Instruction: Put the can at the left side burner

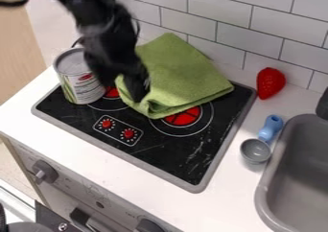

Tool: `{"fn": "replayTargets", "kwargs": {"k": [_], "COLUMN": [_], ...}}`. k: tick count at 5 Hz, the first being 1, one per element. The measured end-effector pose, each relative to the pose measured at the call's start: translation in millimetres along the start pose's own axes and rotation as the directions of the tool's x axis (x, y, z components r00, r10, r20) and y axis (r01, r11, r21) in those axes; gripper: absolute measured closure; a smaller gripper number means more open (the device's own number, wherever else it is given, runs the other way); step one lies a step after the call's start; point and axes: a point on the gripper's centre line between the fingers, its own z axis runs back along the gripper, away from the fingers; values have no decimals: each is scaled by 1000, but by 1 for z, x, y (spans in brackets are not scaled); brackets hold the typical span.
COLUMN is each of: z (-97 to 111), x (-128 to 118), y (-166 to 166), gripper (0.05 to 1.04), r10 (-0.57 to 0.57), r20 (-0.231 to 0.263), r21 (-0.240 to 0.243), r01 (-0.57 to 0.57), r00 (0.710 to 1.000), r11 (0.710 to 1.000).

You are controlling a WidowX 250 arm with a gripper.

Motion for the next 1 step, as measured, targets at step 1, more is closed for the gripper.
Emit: {"fn": "replayTargets", "kwargs": {"k": [1], "z": [9], "x": [11], "y": [16], "gripper": [85], "r10": [23], "r20": [-10], "r21": [12], "r01": [-23], "r00": [1000], "r11": [1000]}}
